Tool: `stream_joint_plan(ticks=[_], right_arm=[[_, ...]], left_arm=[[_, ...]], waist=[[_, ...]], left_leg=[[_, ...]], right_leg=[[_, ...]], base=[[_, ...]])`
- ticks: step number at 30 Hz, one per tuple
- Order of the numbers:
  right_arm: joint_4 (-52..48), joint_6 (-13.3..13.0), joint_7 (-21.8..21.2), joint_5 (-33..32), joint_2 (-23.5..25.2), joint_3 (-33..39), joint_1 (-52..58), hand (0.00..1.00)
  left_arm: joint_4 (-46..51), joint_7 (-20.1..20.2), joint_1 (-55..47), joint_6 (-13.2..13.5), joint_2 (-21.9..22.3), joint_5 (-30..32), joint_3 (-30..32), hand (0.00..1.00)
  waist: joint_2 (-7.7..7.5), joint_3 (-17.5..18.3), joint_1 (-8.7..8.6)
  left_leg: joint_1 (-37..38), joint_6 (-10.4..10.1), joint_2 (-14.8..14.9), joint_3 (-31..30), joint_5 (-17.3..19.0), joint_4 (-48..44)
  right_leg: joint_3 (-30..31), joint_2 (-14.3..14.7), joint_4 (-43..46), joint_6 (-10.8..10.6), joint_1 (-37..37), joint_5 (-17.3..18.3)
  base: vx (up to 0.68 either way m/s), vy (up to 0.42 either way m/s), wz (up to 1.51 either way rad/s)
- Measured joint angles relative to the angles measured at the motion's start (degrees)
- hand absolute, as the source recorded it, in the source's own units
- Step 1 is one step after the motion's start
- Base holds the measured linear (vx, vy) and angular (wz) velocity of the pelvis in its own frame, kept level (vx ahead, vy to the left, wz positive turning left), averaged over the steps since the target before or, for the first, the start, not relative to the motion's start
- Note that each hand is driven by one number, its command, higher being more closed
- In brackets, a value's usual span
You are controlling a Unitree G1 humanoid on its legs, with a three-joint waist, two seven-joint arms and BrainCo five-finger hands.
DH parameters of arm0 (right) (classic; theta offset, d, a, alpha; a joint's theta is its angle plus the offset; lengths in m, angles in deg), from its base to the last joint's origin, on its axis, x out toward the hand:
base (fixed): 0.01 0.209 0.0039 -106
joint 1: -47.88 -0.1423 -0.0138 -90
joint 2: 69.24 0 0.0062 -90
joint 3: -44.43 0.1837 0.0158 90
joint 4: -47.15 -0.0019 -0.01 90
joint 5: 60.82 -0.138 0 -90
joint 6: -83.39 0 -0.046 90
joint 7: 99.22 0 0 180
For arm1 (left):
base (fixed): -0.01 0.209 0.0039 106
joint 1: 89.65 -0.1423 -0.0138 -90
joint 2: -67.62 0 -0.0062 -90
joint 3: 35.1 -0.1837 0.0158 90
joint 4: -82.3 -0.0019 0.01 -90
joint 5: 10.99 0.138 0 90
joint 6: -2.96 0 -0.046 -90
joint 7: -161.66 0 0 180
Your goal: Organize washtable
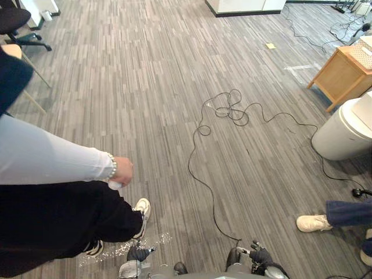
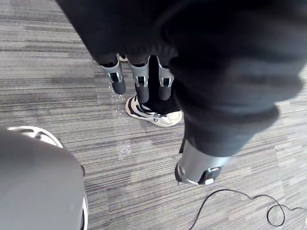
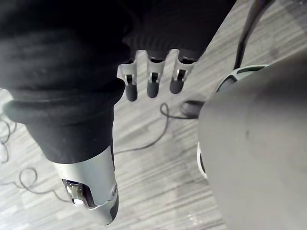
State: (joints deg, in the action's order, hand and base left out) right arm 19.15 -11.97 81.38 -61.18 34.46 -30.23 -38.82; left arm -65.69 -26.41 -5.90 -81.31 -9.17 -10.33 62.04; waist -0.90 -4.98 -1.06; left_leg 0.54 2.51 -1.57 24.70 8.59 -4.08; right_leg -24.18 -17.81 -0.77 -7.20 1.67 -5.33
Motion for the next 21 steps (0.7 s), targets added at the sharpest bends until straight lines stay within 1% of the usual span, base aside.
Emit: stream_joint_plan(ticks=[1,2,3,4,6,7,8,9,10,11,12,13,14,15,16,17,18,19,20,21], right_arm=[[-0.08,0.11,0.01,-0.01,0.09,-0.17,0.21,0.0],[-0.09,0.34,0.07,-0.01,0.48,-0.28,0.23,0.0],[-0.15,0.32,0.27,0.03,1.01,-0.47,0.31,0.0],[-0.1,0.34,0.3,0.33,1.36,-0.72,0.48,0.0],[-0.23,0.27,0.31,0.37,1.75,-0.78,0.59,0.0],[-0.29,0.25,0.3,0.36,1.8,-1.07,0.59,0.0],[-0.36,0.21,0.28,0.35,1.79,-1.39,0.56,0.0],[-0.37,0.15,0.25,0.31,1.8,-2.01,0.59,0.0],[-0.31,0.16,0.23,0.26,1.85,-3.1,0.63,0.0],[-0.33,0.13,0.16,0.27,1.61,-5.29,0.68,0.0],[-0.37,0.06,0.17,0.26,1.31,-6.31,0.7,0.0],[-0.35,-0.18,0.22,0.07,0.59,-8.1,0.66,0.0],[-0.44,-0.44,0.26,-0.06,0.56,-8.21,0.66,0.0],[-0.58,-0.64,0.32,-0.22,0.92,-7.91,0.62,0.0],[-0.4,-0.41,0.33,-0.21,0.33,-7.89,-0.16,0.0],[-0.37,-0.38,0.3,-0.17,-0.56,-7.84,-0.92,0.0],[-0.39,-0.42,0.29,-0.17,-0.84,-7.82,-1.19,0.0],[-0.4,-0.43,0.3,-0.15,-1.06,-7.83,-1.75,0.0],[-0.39,-0.41,0.28,-0.14,-1.17,-7.85,-1.85,0.0],[-0.09,-0.27,0.32,0.02,-1.15,-8.08,-1.5,0.0]], left_arm=[[-0.01,0.06,0.01,-0.05,-0.2,0.06,-0.16,0.0],[0.0,0.21,0.03,-0.09,-0.31,0.08,-0.16,0.0],[-0.1,0.26,0.04,-0.2,-0.45,0.08,-0.21,0.0],[-0.08,0.28,0.07,-0.21,-0.64,0.08,-0.19,0.0],[-0.67,0.34,0.02,-0.23,-0.41,0.15,-0.09,0.0],[-0.89,0.31,0.02,-0.25,-0.3,0.11,0.24,0.0],[-0.7,0.32,0.03,-0.21,-0.23,0.03,0.38,0.0],[-0.44,0.34,0.02,-0.21,-0.23,-0.02,0.71,0.0],[0.26,0.36,0.0,-0.22,-0.26,-0.12,1.74,0.0],[1.5,0.3,0.12,-0.12,-0.22,-0.35,3.88,0.0],[2.01,0.24,0.08,-0.11,-0.18,-0.52,4.42,0.0],[2.36,0.2,0.1,-0.17,-0.32,-1.28,4.81,0.0],[2.21,0.21,0.09,-0.16,-0.59,-1.46,4.74,0.0],[2.2,0.25,0.47,0.09,-1.05,-2.39,4.72,0.0],[2.54,0.35,1.08,0.39,-0.8,-2.37,4.39,0.0],[3.51,0.34,1.26,0.65,-0.54,-2.34,4.21,0.0],[3.89,0.34,1.24,0.83,-0.46,-2.42,4.22,0.0],[4.46,0.32,1.26,0.92,-0.25,-2.41,4.19,0.0],[4.54,0.3,1.54,1.01,0.12,-2.41,3.97,0.0],[4.59,0.24,1.7,1.1,0.19,-2.81,3.69,0.0]], waist=[[-0.15,0.21,0.2],[-0.31,0.35,0.53],[-0.85,0.42,0.27],[-1.52,0.76,0.47],[-1.14,0.78,0.3],[-1.27,0.63,0.29],[-1.42,0.38,0.34],[-1.56,0.34,0.38],[-1.5,-0.09,0.46],[-1.98,-0.6,0.78],[-1.43,-0.87,1.3],[-0.31,-1.5,1.95],[-0.16,-1.6,1.94],[-1.62,-2.16,1.86],[-2.21,-2.51,1.89],[-2.5,-3.1,1.9],[-2.28,-3.25,1.94],[-1.68,-3.66,1.95],[-0.79,-4.19,1.95],[-0.95,-4.43,2.27]], left_leg=[[0.21,-0.01,0.29,-0.11,0.0,-0.34],[0.63,-0.01,0.67,-0.36,0.01,-0.35],[1.06,-0.05,0.68,-0.69,0.04,-0.31],[2.08,-0.17,0.77,-0.72,0.13,-0.03],[3.74,-0.17,1.49,-0.69,0.13,-0.11],[4.09,-0.83,2.18,-0.64,0.57,-2.03],[2.87,-2.07,3.62,-0.78,2.21,-6.61],[1.35,-2.19,4.73,-0.93,3.35,-10.98],[-2.62,-2.82,7.6,-1.19,4.59,-21.77],[-6.86,-2.82,11.65,-1.2,4.59,-33.58],[-8.32,-2.78,14.0,-1.17,4.56,-38.71],[-10.58,-2.2,18.54,-1.21,3.64,-47.36],[-11.29,-2.94,19.11,-1.86,2.47,-49.75],[-12.99,-3.3,19.5,-2.36,1.73,-52.42],[-15.07,-4.04,18.31,-1.94,6.89,-50.73],[-17.33,-4.21,16.47,-0.77,7.84,-45.19],[-18.68,-4.4,15.58,-0.14,7.7,-41.1],[-20.48,-5.45,14.46,0.19,6.62,-34.12],[-22.08,-7.39,13.37,-0.24,3.97,-24.41],[-21.81,-3.72,12.02,-0.84,-3.37,-21.67]], right_leg=[[0.65,1.38,-0.41,0.01,0.2,0.33],[0.92,3.38,-1.97,0.39,0.59,0.33],[0.78,4.52,-3.1,0.76,1.27,-0.2],[0.53,4.75,-3.27,0.9,2.4,-0.28],[0.84,5.26,-2.41,1.11,3.57,-0.08],[0.73,5.35,-0.86,1.9,4.02,1.16],[0.64,5.31,1.1,2.44,4.11,2.59],[0.59,5.34,2.31,2.83,4.18,3.76],[0.46,5.67,3.55,4.06,4.51,6.44],[0.46,6.68,3.47,3.09,6.15,8.11],[0.48,7.69,3.44,2.36,7.04,9.1],[0.53,9.91,2.77,0.79,9.78,11.61],[0.43,9.94,2.35,0.97,10.89,11.69],[0.45,9.35,2.13,0.98,11.71,12.06],[0.36,7.87,2.39,1.9,11.89,12.59],[0.26,6.34,2.49,2.49,11.47,12.97],[0.28,5.65,2.53,2.55,10.85,13.08],[0.32,4.98,2.47,2.23,10.26,13.27],[0.26,4.66,2.18,1.1,10.3,13.92],[0.49,4.2,1.62,-0.24,10.63,14.74]], base=[[0.03,-0.035,0.01],[0.06,-0.138,0.03],[0.09,-0.174,-0.09],[0.08,-0.123,-0.07],[0.08,-0.062,-0.12],[0.09,-0.089,-0.04],[0.06,-0.099,0.04],[0.04,-0.104,0.19],[0.01,-0.164,0.15],[0.02,-0.173,0.03],[0.07,-0.216,-0.28],[0.1,-0.09,-0.27],[0.12,-0.048,-0.18],[0.11,0.026,0.08],[0.11,0.031,0.1],[0.12,0.073,0.07],[0.11,0.105,-0.02],[0.16,0.168,-0.01],[0.23,0.23,0.01],[0.24,0.24,0.05]])
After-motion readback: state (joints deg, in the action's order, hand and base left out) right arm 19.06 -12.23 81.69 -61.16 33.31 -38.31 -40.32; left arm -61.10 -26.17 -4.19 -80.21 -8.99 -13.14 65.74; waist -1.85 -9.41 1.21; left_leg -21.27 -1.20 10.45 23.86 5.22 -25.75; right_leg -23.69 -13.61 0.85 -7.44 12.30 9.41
